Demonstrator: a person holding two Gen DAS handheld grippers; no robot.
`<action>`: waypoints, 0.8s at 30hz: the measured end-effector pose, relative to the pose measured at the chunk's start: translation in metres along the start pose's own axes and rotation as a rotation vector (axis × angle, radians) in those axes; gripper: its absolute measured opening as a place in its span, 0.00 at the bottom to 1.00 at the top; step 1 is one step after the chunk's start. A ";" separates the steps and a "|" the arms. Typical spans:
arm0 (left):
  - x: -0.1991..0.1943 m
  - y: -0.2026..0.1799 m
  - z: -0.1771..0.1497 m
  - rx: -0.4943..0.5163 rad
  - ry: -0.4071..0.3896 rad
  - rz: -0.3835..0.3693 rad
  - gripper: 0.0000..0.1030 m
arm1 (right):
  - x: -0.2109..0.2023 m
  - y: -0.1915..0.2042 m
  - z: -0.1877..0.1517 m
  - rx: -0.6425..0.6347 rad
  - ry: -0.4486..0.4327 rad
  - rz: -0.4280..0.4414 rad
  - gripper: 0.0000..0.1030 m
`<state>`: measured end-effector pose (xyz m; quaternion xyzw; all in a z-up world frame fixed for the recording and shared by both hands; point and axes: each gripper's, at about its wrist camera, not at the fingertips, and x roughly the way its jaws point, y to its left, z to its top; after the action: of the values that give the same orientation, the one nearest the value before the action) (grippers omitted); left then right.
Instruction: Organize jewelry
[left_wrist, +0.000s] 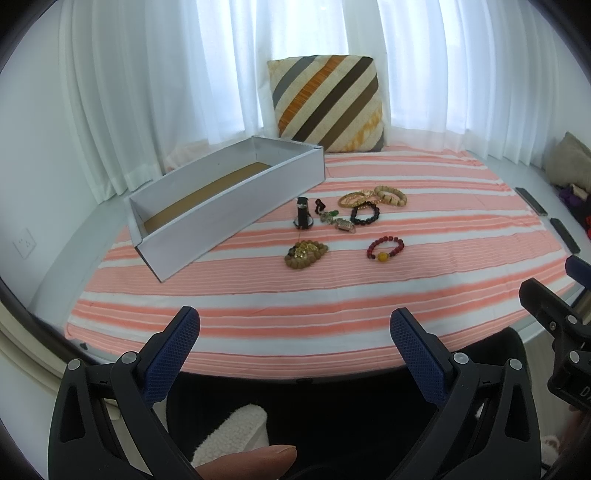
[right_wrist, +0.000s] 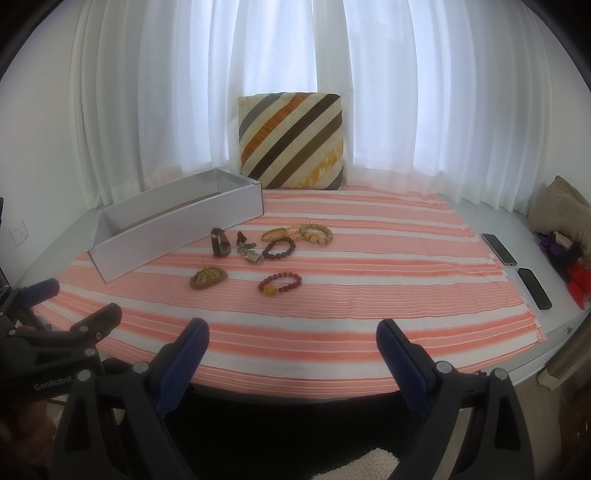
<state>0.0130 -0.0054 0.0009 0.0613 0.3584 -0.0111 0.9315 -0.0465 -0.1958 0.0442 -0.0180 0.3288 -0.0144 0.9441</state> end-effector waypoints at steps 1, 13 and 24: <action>-0.001 0.000 -0.001 0.000 -0.001 0.000 0.99 | 0.000 0.001 0.000 0.000 -0.001 -0.001 0.91; 0.002 0.000 0.000 0.004 -0.003 0.008 0.99 | 0.001 0.003 0.000 0.001 -0.003 0.001 0.91; 0.003 -0.002 -0.002 0.019 -0.011 0.025 0.99 | 0.001 0.004 0.003 0.006 -0.005 0.006 0.91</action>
<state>0.0131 -0.0072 -0.0028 0.0744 0.3524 -0.0031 0.9329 -0.0442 -0.1916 0.0457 -0.0144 0.3265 -0.0126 0.9450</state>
